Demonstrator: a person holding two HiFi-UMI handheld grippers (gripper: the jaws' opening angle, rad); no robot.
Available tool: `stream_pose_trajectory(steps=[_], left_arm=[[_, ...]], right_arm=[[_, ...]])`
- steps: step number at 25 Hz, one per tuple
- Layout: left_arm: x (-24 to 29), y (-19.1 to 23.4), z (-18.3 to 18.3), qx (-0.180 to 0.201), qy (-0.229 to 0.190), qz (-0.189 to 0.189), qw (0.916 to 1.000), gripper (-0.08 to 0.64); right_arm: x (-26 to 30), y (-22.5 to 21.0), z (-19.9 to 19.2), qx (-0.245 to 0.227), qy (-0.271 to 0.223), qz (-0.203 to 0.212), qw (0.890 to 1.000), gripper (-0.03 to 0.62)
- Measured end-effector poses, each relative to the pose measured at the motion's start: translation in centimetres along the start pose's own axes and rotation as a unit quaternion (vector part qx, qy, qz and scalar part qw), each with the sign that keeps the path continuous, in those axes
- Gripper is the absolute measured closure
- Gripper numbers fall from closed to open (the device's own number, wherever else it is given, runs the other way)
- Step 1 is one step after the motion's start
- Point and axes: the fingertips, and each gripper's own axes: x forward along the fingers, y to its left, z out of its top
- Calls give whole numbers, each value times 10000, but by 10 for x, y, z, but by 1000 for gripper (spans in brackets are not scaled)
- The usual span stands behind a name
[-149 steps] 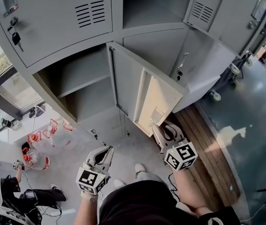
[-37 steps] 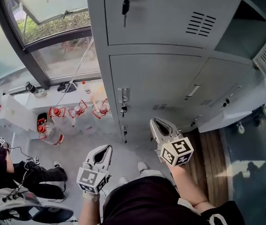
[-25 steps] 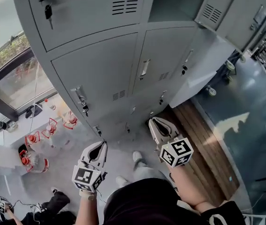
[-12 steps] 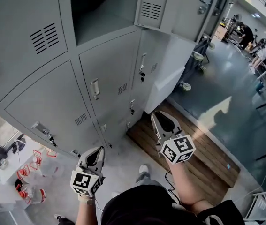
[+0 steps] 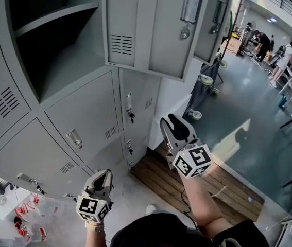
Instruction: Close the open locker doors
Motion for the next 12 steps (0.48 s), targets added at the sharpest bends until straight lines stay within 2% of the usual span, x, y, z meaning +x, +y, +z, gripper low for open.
stream_pose_trajectory(steps=[5, 8, 12], left_arm=[[44, -11, 14, 38, -96, 175, 9998, 537], [60, -15, 16, 47, -113, 272, 9996, 537], [67, -12, 14, 20, -67, 464, 9989, 537]], right_arm=[[28, -29, 42, -27, -566, 395, 9976, 412], [41, -34, 61, -87, -828, 707, 9940, 400], [58, -38, 80, -20, -1106, 922, 9896, 400]])
